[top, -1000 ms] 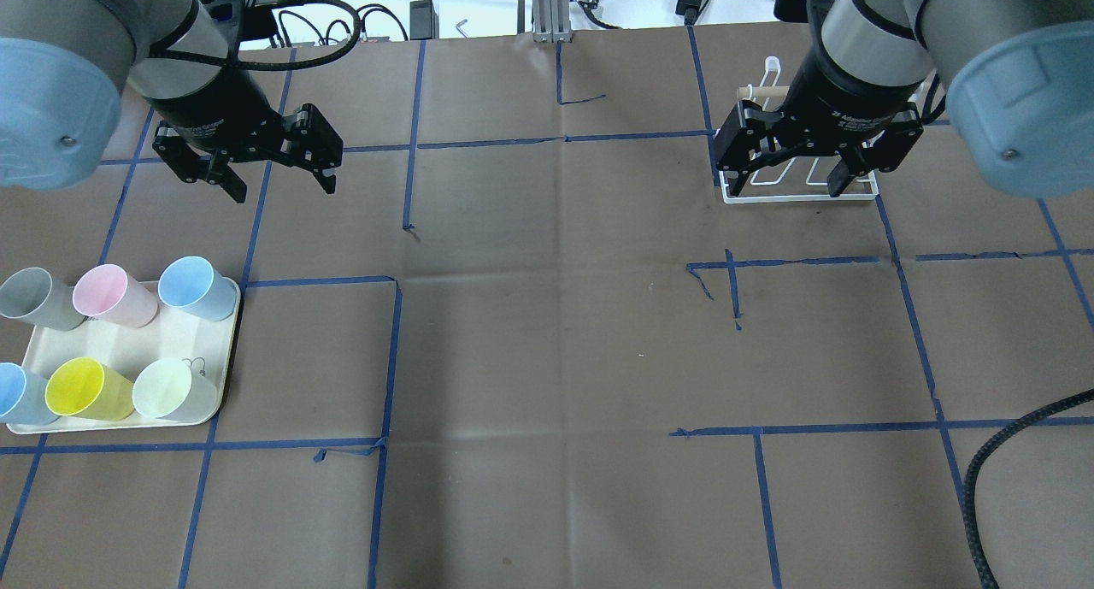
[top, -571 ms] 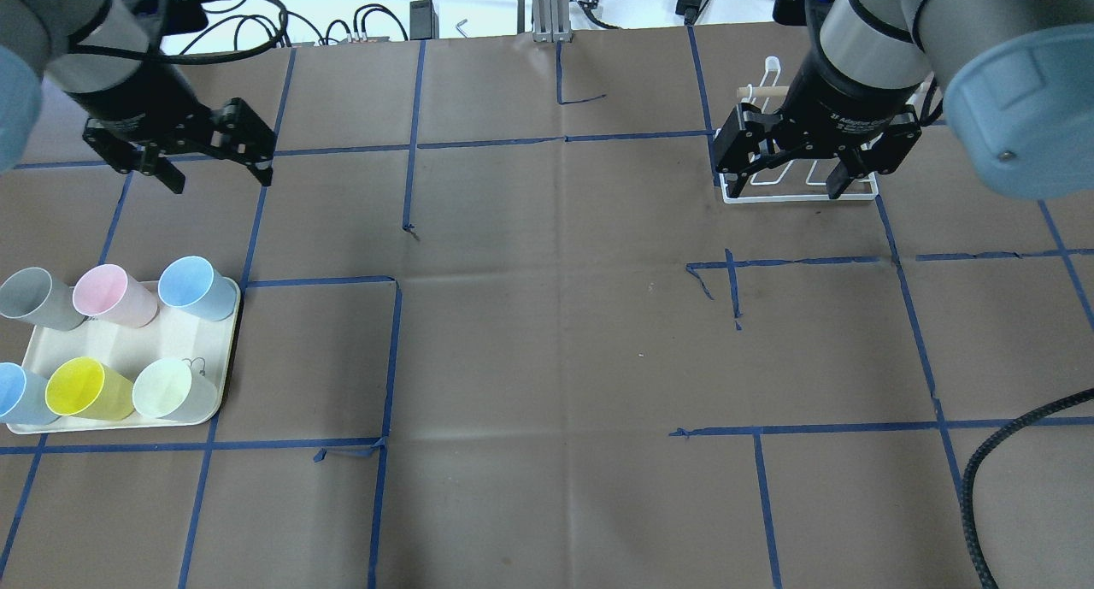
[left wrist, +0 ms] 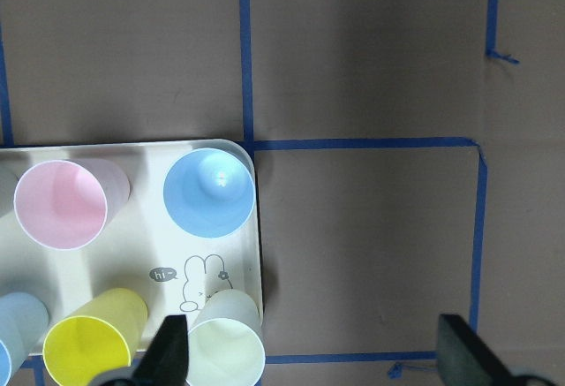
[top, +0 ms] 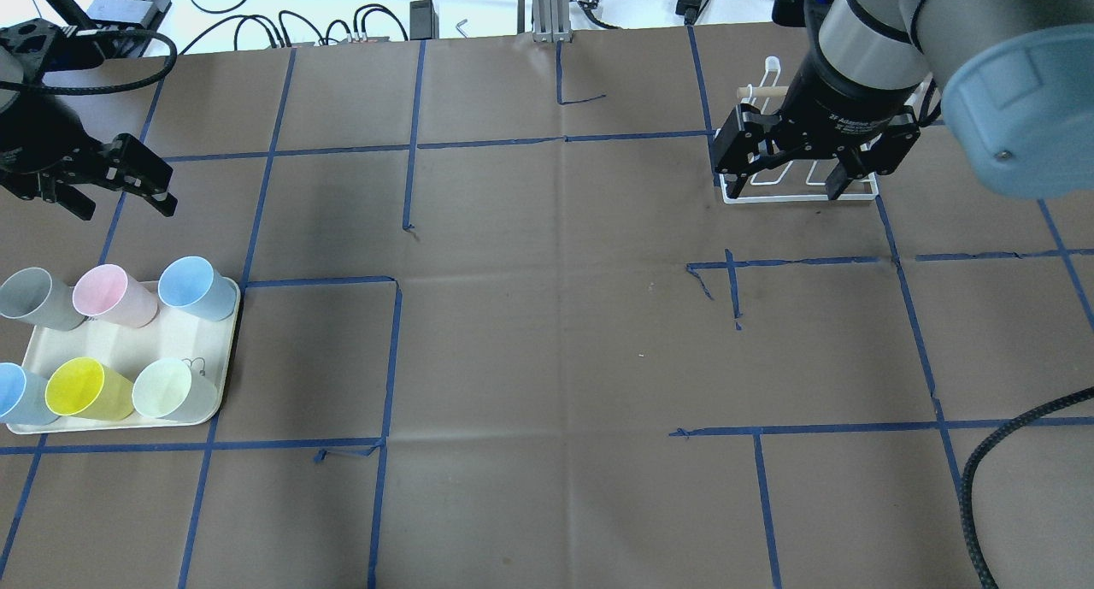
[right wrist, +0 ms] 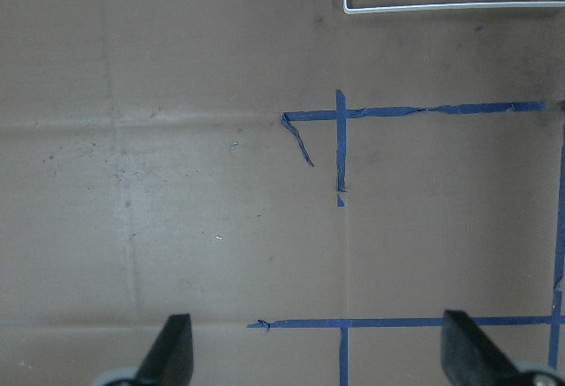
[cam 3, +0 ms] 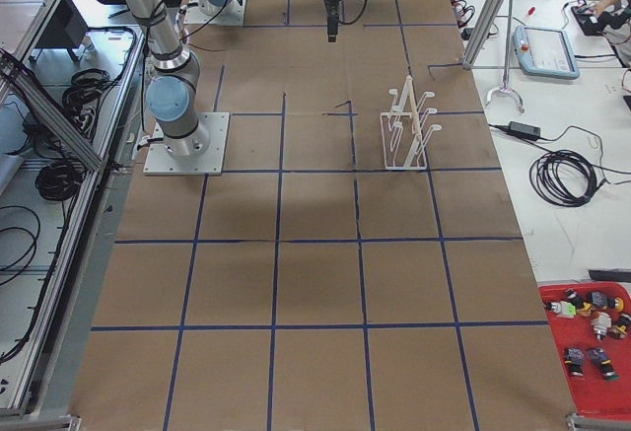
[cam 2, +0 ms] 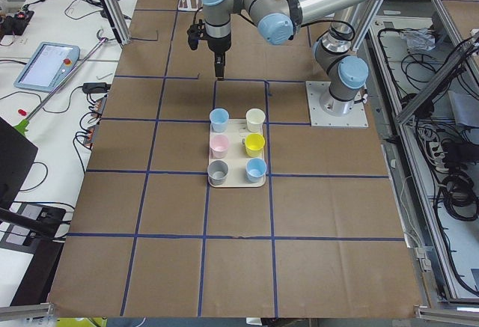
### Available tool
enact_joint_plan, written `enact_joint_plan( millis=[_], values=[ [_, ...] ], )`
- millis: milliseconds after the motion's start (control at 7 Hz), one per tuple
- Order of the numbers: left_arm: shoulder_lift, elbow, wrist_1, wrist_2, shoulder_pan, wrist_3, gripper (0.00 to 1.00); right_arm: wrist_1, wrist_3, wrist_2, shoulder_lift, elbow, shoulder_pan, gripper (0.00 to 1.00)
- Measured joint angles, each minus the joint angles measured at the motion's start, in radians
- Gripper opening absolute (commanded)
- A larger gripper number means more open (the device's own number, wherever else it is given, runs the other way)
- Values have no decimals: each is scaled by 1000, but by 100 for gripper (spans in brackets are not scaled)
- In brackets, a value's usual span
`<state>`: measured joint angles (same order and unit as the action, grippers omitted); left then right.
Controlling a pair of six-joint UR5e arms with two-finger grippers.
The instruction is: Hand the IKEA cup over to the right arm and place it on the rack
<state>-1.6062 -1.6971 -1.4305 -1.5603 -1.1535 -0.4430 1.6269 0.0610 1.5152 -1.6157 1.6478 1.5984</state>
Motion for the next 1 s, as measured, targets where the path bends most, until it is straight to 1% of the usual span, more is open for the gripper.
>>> enact_joint_plan(
  millis=[143,429,714,1000],
  values=[
    [-10,-30,57,0,4,-12,100,1,-1,0,2,1,0,100],
    [-43,-128,235,0,6,-37,100,6,0,0,1,0,0,100],
    [-99,-228,420,2,8,-40,100,14,1,0,-1,-2,0,100],
    [-159,-306,561,5,13,-40,100,30,2,-1,-3,0,0,100]
  ],
)
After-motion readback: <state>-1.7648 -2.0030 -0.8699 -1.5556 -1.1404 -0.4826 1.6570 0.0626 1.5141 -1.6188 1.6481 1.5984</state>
